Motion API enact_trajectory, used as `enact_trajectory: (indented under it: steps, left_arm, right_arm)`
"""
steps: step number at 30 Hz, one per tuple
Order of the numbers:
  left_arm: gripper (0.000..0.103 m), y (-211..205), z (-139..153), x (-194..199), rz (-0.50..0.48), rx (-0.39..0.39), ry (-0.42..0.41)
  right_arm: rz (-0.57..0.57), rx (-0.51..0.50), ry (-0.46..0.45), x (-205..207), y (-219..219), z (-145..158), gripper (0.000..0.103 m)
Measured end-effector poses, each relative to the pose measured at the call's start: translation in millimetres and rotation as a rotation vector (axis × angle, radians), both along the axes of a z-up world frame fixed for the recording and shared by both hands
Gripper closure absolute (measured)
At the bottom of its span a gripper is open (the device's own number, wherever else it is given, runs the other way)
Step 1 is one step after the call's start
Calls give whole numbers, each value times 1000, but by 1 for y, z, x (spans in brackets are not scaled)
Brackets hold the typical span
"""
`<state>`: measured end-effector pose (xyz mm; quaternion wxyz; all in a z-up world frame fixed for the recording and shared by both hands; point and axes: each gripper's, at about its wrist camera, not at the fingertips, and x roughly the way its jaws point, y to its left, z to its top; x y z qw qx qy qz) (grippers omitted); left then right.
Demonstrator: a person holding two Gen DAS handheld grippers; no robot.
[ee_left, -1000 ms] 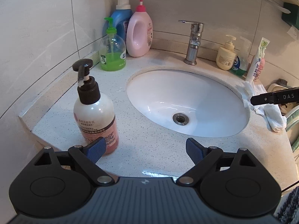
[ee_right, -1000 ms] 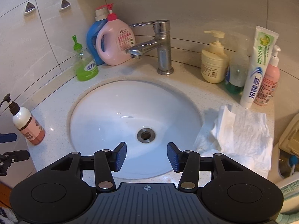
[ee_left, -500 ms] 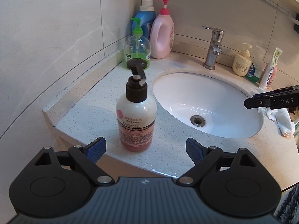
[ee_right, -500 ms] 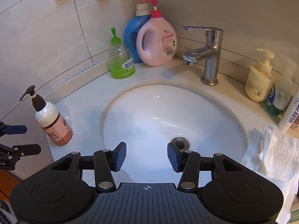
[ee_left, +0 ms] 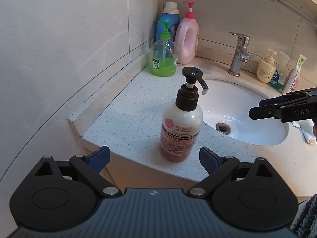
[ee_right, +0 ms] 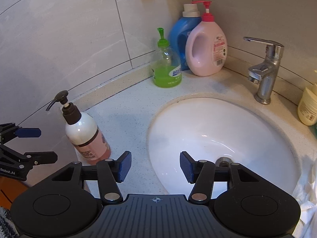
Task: Clean container
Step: 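Move the right gripper back to the pump bottle and close on it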
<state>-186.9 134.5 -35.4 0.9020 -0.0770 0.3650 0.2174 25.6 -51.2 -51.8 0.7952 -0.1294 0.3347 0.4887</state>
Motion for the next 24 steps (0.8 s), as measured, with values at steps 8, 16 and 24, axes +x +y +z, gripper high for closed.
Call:
enact_trajectory:
  steps: [8,16,24]
  left_arm:
    - [2,12,0,-13,-69,32,0]
    - [1,19,-6,-26,-58,34,-2]
    - [0,22,-11,-34,-34,33,-3]
  right_arm:
    - [57,13,20,-20,32,-8,44]
    - [115,19,38,-36,58,-14,43]
    - [158,25,20,-43,77,-19,43]
